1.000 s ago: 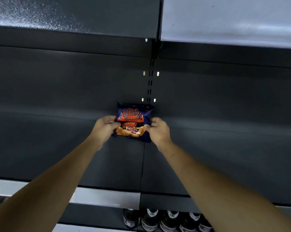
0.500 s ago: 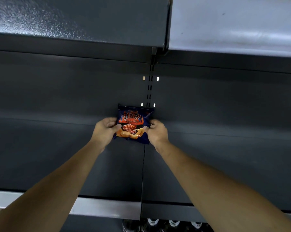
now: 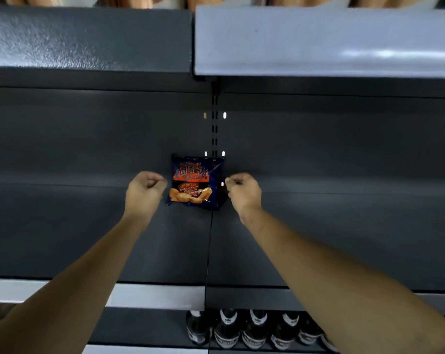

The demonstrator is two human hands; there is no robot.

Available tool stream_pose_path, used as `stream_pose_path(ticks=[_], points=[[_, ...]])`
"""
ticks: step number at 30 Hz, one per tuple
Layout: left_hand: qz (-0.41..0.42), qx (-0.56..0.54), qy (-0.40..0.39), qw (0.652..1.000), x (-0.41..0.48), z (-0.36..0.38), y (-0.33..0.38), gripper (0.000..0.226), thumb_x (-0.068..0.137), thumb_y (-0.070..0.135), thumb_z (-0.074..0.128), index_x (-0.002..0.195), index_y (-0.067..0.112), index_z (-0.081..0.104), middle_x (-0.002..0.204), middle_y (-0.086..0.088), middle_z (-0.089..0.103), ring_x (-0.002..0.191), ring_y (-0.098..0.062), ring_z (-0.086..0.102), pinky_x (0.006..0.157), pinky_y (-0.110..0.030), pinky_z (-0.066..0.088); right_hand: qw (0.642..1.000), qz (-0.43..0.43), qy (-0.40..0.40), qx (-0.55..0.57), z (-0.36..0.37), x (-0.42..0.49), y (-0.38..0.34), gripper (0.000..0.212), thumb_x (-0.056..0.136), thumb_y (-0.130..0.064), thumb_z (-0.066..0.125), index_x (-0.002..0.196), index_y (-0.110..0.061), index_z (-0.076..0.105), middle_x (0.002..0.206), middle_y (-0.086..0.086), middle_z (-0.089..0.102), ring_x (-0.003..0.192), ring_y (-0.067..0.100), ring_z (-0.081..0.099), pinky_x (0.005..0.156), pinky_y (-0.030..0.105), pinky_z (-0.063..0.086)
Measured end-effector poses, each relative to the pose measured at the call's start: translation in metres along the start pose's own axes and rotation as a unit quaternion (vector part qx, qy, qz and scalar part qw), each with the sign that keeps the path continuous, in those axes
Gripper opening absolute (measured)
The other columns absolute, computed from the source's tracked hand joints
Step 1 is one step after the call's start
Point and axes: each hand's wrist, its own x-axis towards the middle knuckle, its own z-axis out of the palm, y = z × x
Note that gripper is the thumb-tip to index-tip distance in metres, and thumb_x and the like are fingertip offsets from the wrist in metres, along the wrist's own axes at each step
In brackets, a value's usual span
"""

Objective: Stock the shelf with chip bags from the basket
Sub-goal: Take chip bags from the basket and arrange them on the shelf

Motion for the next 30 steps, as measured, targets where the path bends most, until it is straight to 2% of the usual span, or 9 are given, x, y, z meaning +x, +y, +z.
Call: stream_pose_path(ticks=[2, 5, 8, 10, 14, 17, 20, 26, 30], points=[[0.011, -0.008, -0.02, 1.0, -0.015, 0.006, 0.01, 0.018, 0.093, 0.006, 0.055, 0.085, 0.02, 0.06, 0.068, 0.001, 0.058, 0.062, -0.012, 0.053, 0.062, -0.023, 0.042, 1.0, -0.005, -0.002, 0.015, -0.013, -0.005, -0.003, 0.01, 0.098, -0.025, 0.063, 0.088, -0.026, 0.062, 0.095, 0.003, 0.071, 0.083, 0.019, 0.066, 0.072, 0.032, 0.056], [0.027, -0.014, -0.053, 0.998, -0.039, 0.021, 0.025, 0.015, 0.094, 0.004, 0.054, 0.087, 0.016, 0.061, 0.058, 0.0, 0.053, 0.055, -0.009, 0.048, 0.058, -0.023, 0.042, 0.999, -0.009, -0.015, 0.03, -0.041, -0.015, -0.01, 0.013, 0.099, -0.021, 0.061, 0.086, -0.022, 0.063, 0.08, 0.002, 0.067, 0.067, 0.013, 0.06, 0.059, 0.026, 0.048], [0.039, -0.023, -0.088, 0.995, -0.065, 0.049, 0.045, 0.015, 0.093, 0.001, 0.054, 0.086, 0.012, 0.06, 0.048, 0.011, 0.052, 0.047, -0.001, 0.049, 0.056, -0.018, 0.043, 0.998, -0.018, -0.016, 0.05, -0.082, -0.028, -0.015, 0.015, 0.099, -0.018, 0.06, 0.085, -0.018, 0.064, 0.075, 0.002, 0.065, 0.064, 0.012, 0.059, 0.056, 0.022, 0.046], [0.05, -0.019, -0.111, 0.992, -0.083, 0.072, 0.06, 0.018, 0.092, 0.0, 0.055, 0.084, 0.015, 0.06, 0.051, 0.012, 0.053, 0.047, -0.001, 0.047, 0.056, -0.021, 0.04, 0.998, -0.021, -0.012, 0.056, -0.114, -0.036, -0.015, 0.016, 0.1, -0.018, 0.059, 0.084, -0.017, 0.063, 0.072, 0.001, 0.065, 0.063, 0.011, 0.058, 0.054, 0.021, 0.046], [0.076, -0.016, -0.168, 0.983, -0.126, 0.132, 0.093, 0.017, 0.091, 0.002, 0.055, 0.082, 0.016, 0.06, 0.06, 0.002, 0.055, 0.055, -0.011, 0.049, 0.055, -0.028, 0.039, 0.996, -0.019, 0.013, 0.081, -0.193, -0.054, -0.009, 0.017, 0.1, -0.016, 0.059, 0.083, -0.015, 0.061, 0.065, 0.0, 0.061, 0.057, 0.013, 0.055, 0.049, 0.027, 0.045], [0.101, -0.022, -0.212, 0.972, -0.172, 0.186, 0.123, 0.015, 0.09, 0.002, 0.056, 0.082, 0.014, 0.061, 0.059, 0.003, 0.056, 0.062, -0.017, 0.052, 0.058, -0.031, 0.04, 0.994, -0.011, 0.046, 0.102, -0.264, -0.069, 0.002, 0.019, 0.1, -0.015, 0.059, 0.081, -0.015, 0.058, 0.064, 0.001, 0.06, 0.055, 0.013, 0.054, 0.049, 0.028, 0.043], [0.105, -0.037, -0.27, 0.956, -0.223, 0.242, 0.148, 0.016, 0.091, 0.001, 0.056, 0.082, 0.014, 0.06, 0.055, 0.007, 0.056, 0.064, -0.021, 0.05, 0.054, -0.028, 0.037, 0.991, -0.012, 0.082, 0.107, -0.339, -0.089, 0.018, 0.017, 0.1, -0.014, 0.059, 0.083, -0.013, 0.059, 0.064, 0.001, 0.06, 0.054, 0.013, 0.054, 0.05, 0.028, 0.043], [0.129, -0.041, -0.386, 0.913, -0.344, 0.349, 0.188, 0.018, 0.095, 0.004, 0.057, 0.081, 0.016, 0.059, 0.06, -0.002, 0.057, 0.044, -0.009, 0.045, 0.048, -0.02, 0.039, 0.973, 0.003, 0.191, 0.133, -0.498, -0.142, 0.064, 0.018, 0.101, -0.012, 0.056, 0.083, -0.013, 0.057, 0.064, 0.004, 0.057, 0.054, 0.017, 0.051, 0.048, 0.026, 0.042], [0.125, -0.054, -0.461, 0.877, -0.421, 0.407, 0.201, 0.018, 0.094, 0.003, 0.057, 0.08, 0.014, 0.059, 0.059, -0.004, 0.055, 0.045, -0.013, 0.044, 0.047, -0.022, 0.038, 0.951, 0.025, 0.259, 0.165, -0.588, -0.187, 0.101, 0.017, 0.1, -0.009, 0.056, 0.084, -0.011, 0.057, 0.066, 0.007, 0.058, 0.049, 0.016, 0.049, 0.045, 0.024, 0.039]])
